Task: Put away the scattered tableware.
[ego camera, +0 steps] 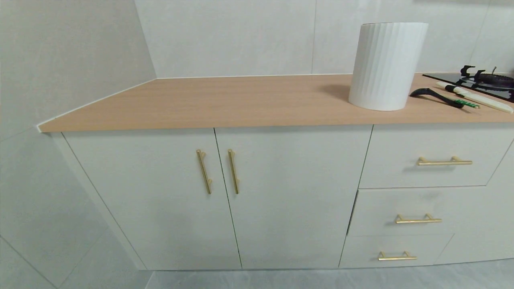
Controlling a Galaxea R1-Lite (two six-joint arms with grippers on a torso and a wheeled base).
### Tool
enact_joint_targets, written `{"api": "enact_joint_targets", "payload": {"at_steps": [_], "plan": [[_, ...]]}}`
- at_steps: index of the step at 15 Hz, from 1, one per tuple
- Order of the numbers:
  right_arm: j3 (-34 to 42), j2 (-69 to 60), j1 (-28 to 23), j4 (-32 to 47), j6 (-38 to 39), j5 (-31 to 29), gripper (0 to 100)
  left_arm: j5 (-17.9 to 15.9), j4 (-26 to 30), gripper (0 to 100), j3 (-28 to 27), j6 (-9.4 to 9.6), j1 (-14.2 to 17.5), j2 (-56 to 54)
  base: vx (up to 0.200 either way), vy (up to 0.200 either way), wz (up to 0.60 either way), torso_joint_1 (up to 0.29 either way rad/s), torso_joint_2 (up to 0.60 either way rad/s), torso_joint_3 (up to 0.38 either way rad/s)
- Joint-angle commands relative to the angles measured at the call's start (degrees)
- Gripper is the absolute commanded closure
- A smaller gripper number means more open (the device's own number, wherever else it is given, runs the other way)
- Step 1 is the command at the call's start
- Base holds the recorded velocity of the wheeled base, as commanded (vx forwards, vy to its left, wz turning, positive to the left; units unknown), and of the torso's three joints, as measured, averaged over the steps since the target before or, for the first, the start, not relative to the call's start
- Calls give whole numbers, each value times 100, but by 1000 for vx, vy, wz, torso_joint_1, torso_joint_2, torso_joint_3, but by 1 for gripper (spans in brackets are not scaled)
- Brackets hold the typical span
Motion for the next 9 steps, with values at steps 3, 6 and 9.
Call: {"api": "enact_joint_targets", "payload": {"at_steps": [3,6,9], "plan": [[0,14,0,0,-2,0,0,-1,2,0,0,9,1,9,0,0,0,0,0,0],[0,14,0,0,-2,0,0,-1,2,0,0,17,1,0,0,-67,0,2,2,2],[0,14,0,0,-2,0,0,-1,2,0,0,9,1,9,0,-200,0,6,4,5]]}}
